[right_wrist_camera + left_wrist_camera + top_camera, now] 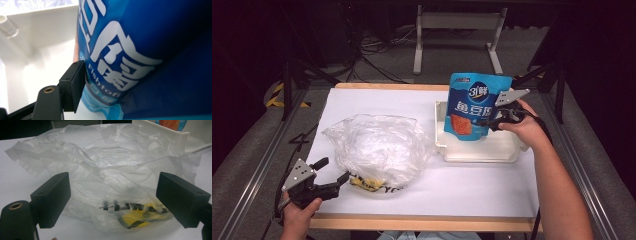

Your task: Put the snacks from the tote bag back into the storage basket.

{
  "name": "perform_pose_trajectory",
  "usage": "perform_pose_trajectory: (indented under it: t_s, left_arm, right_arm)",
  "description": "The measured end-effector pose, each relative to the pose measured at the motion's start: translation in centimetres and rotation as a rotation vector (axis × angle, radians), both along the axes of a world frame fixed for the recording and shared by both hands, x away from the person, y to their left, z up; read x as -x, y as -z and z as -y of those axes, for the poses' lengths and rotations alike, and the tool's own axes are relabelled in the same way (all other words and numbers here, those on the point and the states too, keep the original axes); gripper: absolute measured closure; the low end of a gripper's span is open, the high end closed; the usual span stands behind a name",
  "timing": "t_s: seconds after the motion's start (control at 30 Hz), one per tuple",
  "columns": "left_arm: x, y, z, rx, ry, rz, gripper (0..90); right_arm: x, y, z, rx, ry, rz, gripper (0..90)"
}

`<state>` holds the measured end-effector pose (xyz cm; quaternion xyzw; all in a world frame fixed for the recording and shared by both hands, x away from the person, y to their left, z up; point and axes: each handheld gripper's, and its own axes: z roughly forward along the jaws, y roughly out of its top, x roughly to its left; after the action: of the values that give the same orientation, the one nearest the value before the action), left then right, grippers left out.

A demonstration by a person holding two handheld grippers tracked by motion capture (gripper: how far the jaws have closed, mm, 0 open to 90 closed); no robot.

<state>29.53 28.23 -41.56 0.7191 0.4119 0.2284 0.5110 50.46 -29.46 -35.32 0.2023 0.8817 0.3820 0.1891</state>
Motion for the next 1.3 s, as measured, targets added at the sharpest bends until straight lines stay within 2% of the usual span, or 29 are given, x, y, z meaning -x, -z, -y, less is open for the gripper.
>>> perform_pose_trajectory:
  t_s: [0.33, 0.47, 0.57, 0.73, 0.93, 1.03, 1.1, 1.13, 1.3]
  left_arm:
    - [-0.1, 0.0, 0.1, -0.005, 0.006, 0.001, 13.3]
    - [-0.1, 0.0, 0.2, -0.006, 0.005, -0.001, 13.2]
    - [-0.1, 0.0, 0.2, -0.005, 0.006, -0.002, 13.3]
    - [-0.1, 0.0, 0.2, -0.005, 0.007, -0.001, 13.3]
    - [-0.1, 0.0, 0.2, -0.006, 0.007, -0.002, 13.3]
    - [-0.1, 0.0, 0.3, -0.004, 0.008, 0.002, 13.3]
    - [-0.1, 0.0, 0.3, -0.006, 0.007, 0.002, 13.2]
    - [-0.1, 0.0, 0.3, -0.006, 0.007, 0.002, 13.3]
    - [-0.2, -0.1, 0.3, -0.006, 0.011, 0.003, 13.2]
  right_arm:
    - [1.6, -1.2, 1.6, -0.081, 0.063, 0.018, 28.5]
    - [2.4, -1.8, 2.5, -0.11, 0.095, 0.018, 23.4]
    - [3.1, -2.3, 2.9, -0.163, 0.119, -0.004, 20.3]
    - [3.9, -3.0, 3.5, -0.166, 0.136, 0.015, 19.8]
    - [5.9, -4.0, 4.0, -0.157, 0.177, 0.019, 16.6]
    - [6.9, -4.5, 4.0, -0.165, 0.177, 0.027, 15.1]
    - [7.8, -4.8, 3.9, -0.198, 0.156, 0.012, 14.1]
    - [7.8, -4.8, 3.9, -0.198, 0.156, 0.012, 14.1]
    - [9.9, -5.4, 3.4, -0.203, 0.167, 0.026, 12.9]
